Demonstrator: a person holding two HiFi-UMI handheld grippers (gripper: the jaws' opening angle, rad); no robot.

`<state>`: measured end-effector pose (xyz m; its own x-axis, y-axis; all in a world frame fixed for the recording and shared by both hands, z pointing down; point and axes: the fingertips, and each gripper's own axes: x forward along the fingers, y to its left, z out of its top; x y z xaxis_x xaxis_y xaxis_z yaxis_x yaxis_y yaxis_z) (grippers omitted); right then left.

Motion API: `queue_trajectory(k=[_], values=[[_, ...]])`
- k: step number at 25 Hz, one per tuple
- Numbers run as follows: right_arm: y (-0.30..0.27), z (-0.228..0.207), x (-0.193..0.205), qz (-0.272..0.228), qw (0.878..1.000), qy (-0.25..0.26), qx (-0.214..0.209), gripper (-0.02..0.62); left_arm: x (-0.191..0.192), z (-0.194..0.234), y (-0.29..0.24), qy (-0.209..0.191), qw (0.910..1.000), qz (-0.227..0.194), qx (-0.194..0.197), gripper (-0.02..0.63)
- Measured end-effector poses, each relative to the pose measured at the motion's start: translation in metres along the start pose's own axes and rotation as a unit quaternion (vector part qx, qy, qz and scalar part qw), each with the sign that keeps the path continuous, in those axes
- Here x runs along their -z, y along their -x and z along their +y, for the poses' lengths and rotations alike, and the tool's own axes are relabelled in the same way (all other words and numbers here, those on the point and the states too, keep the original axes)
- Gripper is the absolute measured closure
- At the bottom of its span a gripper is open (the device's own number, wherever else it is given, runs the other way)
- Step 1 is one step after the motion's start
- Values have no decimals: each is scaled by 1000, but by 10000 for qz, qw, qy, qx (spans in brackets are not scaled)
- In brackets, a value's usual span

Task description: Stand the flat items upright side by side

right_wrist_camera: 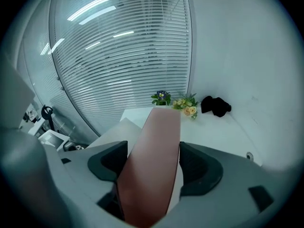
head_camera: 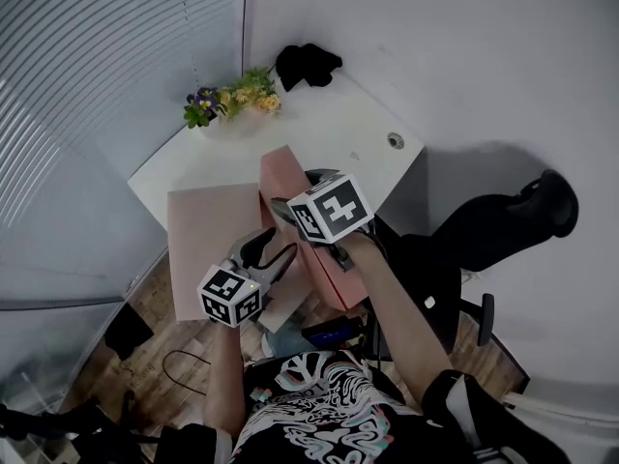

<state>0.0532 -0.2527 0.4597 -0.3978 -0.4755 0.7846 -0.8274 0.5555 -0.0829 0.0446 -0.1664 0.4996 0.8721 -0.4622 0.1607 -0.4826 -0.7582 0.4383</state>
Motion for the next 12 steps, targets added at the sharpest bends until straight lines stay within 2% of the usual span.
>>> queue_trajectory(k=[12], values=[[-1,0,-1,-95,9994,-324,-90,272,-4,-1,-4,-22,10000,-30,-29,396]])
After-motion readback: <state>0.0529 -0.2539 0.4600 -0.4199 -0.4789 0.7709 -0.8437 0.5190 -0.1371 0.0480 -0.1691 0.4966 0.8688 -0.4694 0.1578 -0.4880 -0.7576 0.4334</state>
